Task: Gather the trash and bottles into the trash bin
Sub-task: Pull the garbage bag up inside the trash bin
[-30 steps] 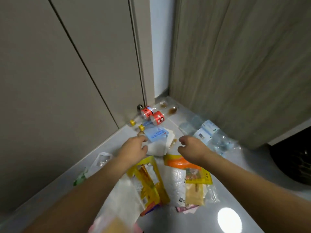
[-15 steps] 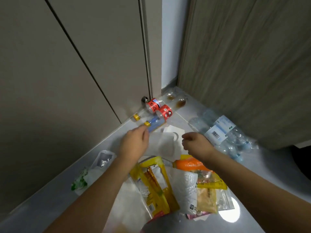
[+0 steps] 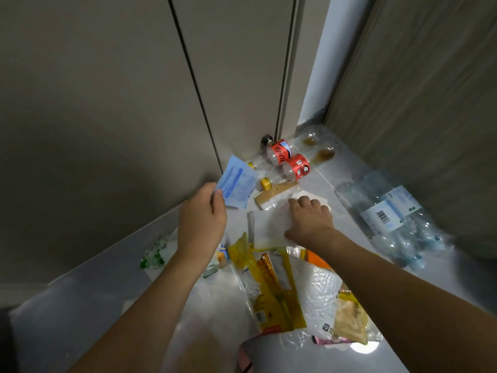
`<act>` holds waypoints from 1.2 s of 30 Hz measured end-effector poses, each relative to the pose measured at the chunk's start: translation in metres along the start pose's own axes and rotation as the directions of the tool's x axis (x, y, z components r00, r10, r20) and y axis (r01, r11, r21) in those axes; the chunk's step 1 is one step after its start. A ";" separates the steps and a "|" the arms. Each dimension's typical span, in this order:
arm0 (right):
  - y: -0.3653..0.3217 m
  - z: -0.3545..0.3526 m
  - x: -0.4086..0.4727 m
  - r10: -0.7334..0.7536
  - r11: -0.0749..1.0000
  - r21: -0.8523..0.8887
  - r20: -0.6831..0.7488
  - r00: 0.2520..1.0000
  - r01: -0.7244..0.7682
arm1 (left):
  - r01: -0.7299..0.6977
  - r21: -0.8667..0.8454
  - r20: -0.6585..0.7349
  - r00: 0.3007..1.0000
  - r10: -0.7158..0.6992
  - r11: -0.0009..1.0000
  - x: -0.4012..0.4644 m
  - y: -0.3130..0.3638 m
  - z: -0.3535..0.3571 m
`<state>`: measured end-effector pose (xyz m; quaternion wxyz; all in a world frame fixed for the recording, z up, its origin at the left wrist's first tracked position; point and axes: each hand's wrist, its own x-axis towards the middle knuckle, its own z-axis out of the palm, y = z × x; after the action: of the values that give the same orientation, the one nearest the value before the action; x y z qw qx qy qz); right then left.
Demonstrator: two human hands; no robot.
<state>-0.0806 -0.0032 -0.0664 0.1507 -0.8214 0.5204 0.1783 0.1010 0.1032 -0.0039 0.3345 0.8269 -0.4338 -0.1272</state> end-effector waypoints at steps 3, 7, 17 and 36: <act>0.002 0.005 0.001 -0.013 0.999 -0.048 -0.046 0.999 0.010 | 0.019 -0.027 0.049 0.999 -0.017 0.999 -0.003 0.006 0.001; 0.003 0.011 -0.001 -0.042 0.998 -0.047 -0.071 0.997 0.039 | 0.039 -0.096 0.137 0.990 -0.026 0.995 -0.009 0.011 -0.001; 0.001 0.003 -0.001 -0.122 0.992 -0.045 -0.166 0.979 0.116 | 0.150 -0.199 0.119 0.985 -0.128 0.968 -0.016 0.012 -0.029; 0.171 -0.192 -0.187 0.251 0.907 0.385 -0.167 0.953 -0.171 | -0.390 -0.095 0.142 0.905 0.400 0.916 -0.031 0.239 -0.035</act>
<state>-0.2837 -0.0067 0.1780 0.2241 -0.7316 0.6438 0.0046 -0.0509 0.0479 0.1777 0.3443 0.6980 -0.6131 -0.1358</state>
